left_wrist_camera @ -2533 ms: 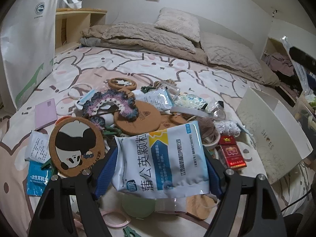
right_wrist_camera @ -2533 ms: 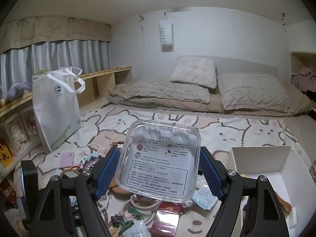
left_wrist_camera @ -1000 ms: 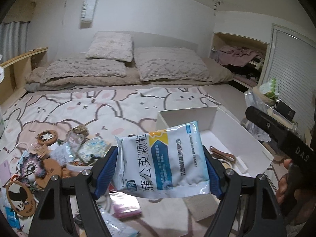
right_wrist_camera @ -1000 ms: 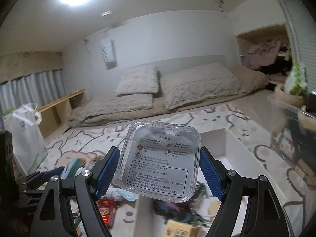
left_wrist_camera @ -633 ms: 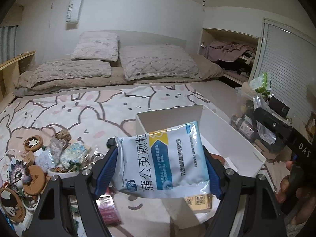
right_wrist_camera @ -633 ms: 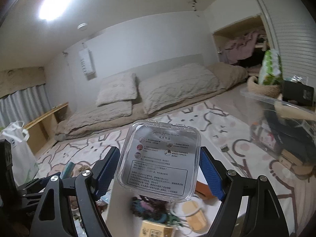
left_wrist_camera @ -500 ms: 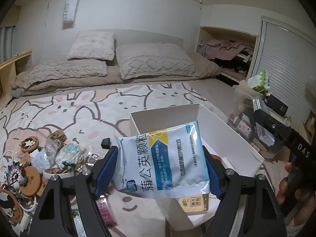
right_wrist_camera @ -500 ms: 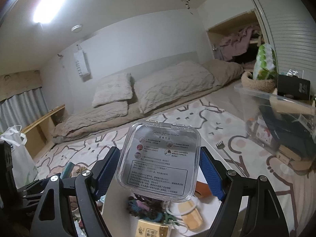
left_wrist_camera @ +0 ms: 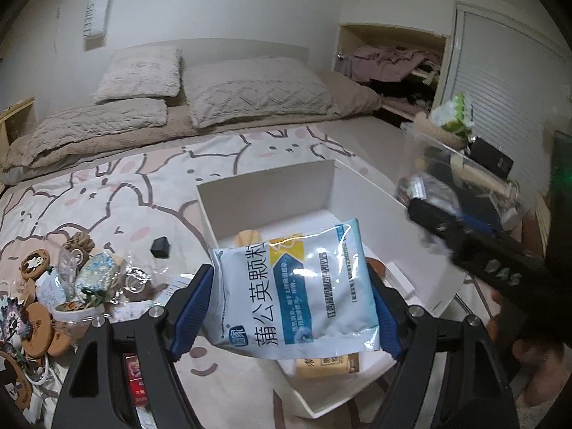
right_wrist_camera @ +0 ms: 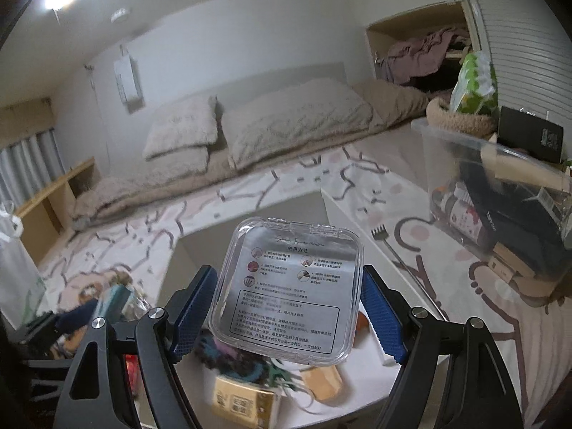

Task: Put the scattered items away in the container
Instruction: 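Carry the sachet and clear case with both tools over the white box, then open the right tool over the box while the left tool holds the sachet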

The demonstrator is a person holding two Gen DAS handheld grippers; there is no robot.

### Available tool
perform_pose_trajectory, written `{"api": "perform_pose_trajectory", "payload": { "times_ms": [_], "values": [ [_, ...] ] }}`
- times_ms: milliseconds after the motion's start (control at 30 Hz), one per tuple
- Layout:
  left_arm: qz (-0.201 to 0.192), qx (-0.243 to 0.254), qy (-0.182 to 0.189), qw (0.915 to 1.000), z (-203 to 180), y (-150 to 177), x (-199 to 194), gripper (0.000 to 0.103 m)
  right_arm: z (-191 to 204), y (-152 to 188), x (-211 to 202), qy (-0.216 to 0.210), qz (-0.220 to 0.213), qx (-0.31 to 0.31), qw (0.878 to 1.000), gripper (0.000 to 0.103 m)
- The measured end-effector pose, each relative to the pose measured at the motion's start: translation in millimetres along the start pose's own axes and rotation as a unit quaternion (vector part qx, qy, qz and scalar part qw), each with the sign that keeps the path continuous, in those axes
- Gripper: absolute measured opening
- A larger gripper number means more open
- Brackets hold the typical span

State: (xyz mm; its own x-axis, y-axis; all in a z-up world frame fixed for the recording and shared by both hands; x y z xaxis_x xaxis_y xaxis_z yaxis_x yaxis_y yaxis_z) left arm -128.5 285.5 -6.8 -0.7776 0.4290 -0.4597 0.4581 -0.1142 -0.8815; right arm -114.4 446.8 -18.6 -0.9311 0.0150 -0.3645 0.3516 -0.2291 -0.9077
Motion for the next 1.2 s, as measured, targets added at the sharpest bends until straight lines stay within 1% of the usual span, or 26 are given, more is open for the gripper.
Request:
{"api": "perform_pose_trajectory", "payload": {
  "times_ms": [100, 233, 500, 633, 733, 967, 1200],
  "values": [
    [0.006, 0.006, 0.003, 1.0000, -6.2, 3.3, 4.1, 0.079, -0.4, 5.9, 7.4, 0.005, 0.019, -0.011, 1.000, 0.081],
    [0.016, 0.014, 0.004, 0.9998, -11.5, 8.8, 10.1, 0.079, -1.8, 12.5, 15.3, 0.023, 0.041, -0.034, 0.998, 0.081],
    [0.038, 0.030, 0.000, 0.9988, -17.1, 24.7, 21.5, 0.079, -7.3, 20.9, 24.8, 0.029, 0.067, -0.041, 0.997, 0.081],
    [0.045, 0.036, -0.001, 0.9983, -20.2, 29.7, 26.2, 0.079, -9.5, 23.2, 28.2, 0.030, 0.075, -0.040, 0.996, 0.081],
    [0.043, 0.049, -0.007, 0.9979, -23.0, 29.6, 28.0, 0.080, -10.8, 24.8, 29.4, 0.034, 0.079, -0.040, 0.995, 0.081],
    [0.042, 0.058, -0.011, 0.9974, -25.8, 30.1, 29.8, 0.080, -14.4, 22.0, 27.8, 0.050, 0.077, -0.035, 0.995, 0.081],
    [0.037, 0.076, -0.013, 0.9963, -33.3, 31.6, 30.0, 0.080, -17.4, 21.2, 27.2, 0.049, 0.077, -0.028, 0.995, 0.081]
  ]
}}
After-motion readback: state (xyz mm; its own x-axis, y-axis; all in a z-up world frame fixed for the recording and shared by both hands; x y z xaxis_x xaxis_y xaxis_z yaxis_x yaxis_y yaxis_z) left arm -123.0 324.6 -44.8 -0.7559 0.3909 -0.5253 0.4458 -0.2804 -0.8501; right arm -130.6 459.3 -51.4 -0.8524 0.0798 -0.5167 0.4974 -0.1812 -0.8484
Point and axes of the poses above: each gripper's, at about its wrist camera, not at the fingertips, and x roughly the way its jaws point, z to its left, y to its underside, the point moved 1 cm from there along x, roughly the way its jaws point, and after that the axes turned 11 degrees about -z, right-handed, at the moved point
